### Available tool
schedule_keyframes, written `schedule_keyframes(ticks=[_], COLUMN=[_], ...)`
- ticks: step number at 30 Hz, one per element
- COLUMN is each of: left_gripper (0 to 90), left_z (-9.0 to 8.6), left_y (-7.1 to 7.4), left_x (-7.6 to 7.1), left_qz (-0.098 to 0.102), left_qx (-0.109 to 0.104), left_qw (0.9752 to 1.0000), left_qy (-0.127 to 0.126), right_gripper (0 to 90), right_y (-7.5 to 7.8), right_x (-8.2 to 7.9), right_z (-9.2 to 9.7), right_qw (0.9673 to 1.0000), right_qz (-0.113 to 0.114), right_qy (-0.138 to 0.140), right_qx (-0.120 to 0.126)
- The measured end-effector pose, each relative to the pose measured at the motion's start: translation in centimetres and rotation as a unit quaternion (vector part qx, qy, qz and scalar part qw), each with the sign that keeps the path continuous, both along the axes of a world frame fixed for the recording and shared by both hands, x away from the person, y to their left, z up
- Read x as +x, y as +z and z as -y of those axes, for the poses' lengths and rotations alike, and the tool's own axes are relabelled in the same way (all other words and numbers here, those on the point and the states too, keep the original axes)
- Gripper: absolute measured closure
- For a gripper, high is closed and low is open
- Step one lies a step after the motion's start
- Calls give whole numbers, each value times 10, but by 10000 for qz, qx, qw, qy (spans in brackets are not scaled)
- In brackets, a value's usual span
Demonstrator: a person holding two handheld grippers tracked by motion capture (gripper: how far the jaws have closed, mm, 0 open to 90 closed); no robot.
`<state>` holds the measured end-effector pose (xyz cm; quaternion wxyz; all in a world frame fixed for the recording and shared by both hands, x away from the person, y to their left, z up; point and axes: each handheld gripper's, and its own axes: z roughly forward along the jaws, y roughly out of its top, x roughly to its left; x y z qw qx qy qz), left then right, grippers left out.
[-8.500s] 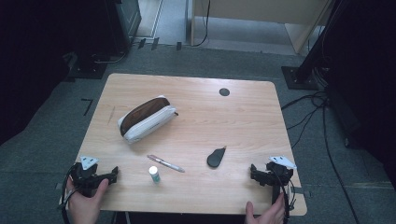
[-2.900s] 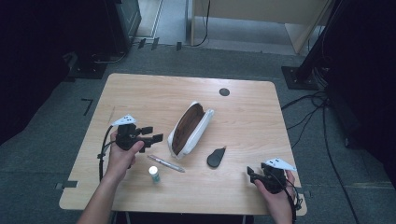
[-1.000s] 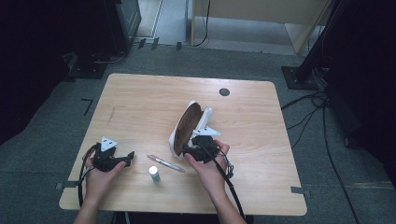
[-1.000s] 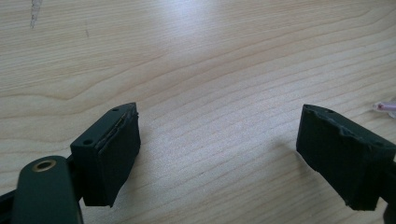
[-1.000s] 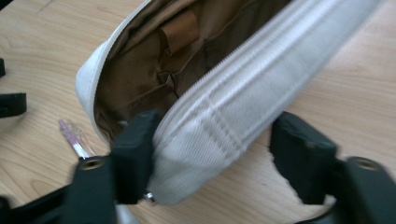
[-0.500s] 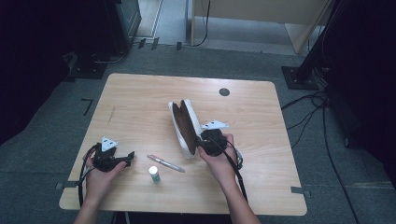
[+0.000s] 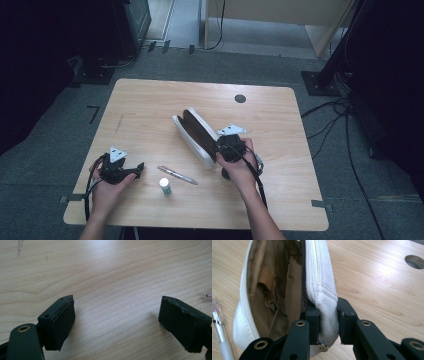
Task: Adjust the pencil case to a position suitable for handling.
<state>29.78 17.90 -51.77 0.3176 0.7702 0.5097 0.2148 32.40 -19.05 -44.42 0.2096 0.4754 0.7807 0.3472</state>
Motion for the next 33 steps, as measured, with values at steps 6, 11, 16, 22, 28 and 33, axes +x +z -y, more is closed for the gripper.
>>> schedule_keyframes(ticks=[6,11,16,22,28,33], left_gripper=[140,140,140,139,132,128], left_z=[0,0,0,1,1,1], left_y=[0,0,0,0,0,0], left_x=[0,0,0,0,1,2], left_qz=[0,1,3,13,0,-9], left_qx=[2,4,14,-3,2,5], left_qw=[10000,10000,10000,10000,10000,10000], left_qy=[2,2,7,30,32,38], right_gripper=[695,535,406,379,441,511], right_y=[-2,0,9,19,25,21], right_x=[-2,-4,-13,-24,-48,-59], right_z=[0,3,9,19,34,42], right_qw=[9996,9991,9983,9979,9961,9960], right_qz=[-126,-188,-77,115,396,429], right_qy=[-113,-13,182,217,304,376], right_qx=[223,374,543,595,722,685])
